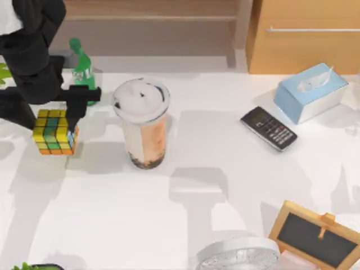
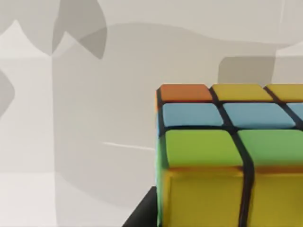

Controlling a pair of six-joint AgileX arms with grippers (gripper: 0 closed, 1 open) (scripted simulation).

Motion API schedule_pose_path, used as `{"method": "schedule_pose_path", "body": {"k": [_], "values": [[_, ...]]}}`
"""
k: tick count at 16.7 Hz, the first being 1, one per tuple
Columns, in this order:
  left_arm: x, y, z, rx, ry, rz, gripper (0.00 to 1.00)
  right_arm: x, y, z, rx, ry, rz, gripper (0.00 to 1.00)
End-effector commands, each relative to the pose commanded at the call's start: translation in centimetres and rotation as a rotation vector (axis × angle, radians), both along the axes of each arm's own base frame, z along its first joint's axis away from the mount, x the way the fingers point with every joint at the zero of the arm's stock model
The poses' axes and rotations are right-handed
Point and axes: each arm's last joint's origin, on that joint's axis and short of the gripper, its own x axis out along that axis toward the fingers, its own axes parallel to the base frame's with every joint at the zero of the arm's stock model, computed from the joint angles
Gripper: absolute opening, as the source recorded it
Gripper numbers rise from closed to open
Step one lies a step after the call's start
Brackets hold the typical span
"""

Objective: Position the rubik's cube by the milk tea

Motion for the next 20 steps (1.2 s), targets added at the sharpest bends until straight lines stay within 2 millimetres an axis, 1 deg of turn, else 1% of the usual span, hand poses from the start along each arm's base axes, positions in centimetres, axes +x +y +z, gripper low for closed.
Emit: {"method": "schedule_pose_path", "body": {"k": [5,13,17,20], "values": [[0.0,0.4,0.1,0.002,-0.002,0.009,0.0,0.0,0.0,0.0,0.0,0.0,0.0,1.0],[0.3,1.3,0.9,0.0,-0.047,0.03,0.0,0.0,0.0,0.0,0.0,0.0,0.0,1.0],[0.5,1.3,1.1,-0.003,-0.073,0.029,0.0,0.0,0.0,0.0,0.0,0.0,0.0,1.0],[0.5,1.0,0.8,-0.005,-0.076,0.024,0.0,0.0,0.0,0.0,0.0,0.0,0.0,1.0]]}}
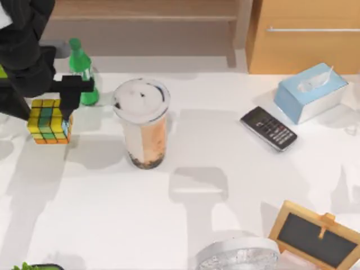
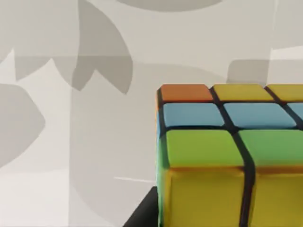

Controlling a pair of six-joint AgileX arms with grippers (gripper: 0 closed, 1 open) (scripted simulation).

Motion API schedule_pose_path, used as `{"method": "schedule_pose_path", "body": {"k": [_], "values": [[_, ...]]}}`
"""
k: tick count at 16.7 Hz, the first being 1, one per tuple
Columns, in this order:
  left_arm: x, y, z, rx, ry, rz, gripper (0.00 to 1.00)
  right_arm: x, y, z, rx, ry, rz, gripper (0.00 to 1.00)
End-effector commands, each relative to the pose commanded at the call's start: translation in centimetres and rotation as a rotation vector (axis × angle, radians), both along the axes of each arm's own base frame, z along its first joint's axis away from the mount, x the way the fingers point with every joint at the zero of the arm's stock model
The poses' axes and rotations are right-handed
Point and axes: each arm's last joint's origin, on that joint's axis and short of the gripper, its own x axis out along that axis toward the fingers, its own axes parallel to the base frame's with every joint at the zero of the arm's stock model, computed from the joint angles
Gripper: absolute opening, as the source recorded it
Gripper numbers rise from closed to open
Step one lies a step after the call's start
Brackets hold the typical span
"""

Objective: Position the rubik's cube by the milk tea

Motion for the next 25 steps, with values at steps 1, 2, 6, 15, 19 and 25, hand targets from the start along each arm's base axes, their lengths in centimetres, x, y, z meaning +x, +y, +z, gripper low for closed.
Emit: {"method": "schedule_pose_path", "body": {"k": [1,2,6,15,19,25], "values": [[0.0,-0.1,-0.2,-0.001,0.004,-0.002,0.0,0.0,0.0,0.0,0.0,0.0,0.0,1.0],[-0.1,-0.3,-0.5,-0.001,0.011,-0.005,0.0,0.0,0.0,0.0,0.0,0.0,0.0,1.0],[-0.5,-0.9,-2.6,0.002,0.073,-0.019,0.0,0.0,0.0,0.0,0.0,0.0,0.0,1.0],[-0.5,-0.9,-2.9,0.003,0.082,-0.02,0.3,0.0,0.0,0.0,0.0,0.0,0.0,1.0],[-0.5,-0.9,-2.9,0.003,0.082,-0.02,0.6,0.0,0.0,0.0,0.0,0.0,0.0,1.0],[-0.5,-0.9,-2.9,0.003,0.082,-0.02,1.0,0.0,0.0,0.0,0.0,0.0,0.0,1.0]]}}
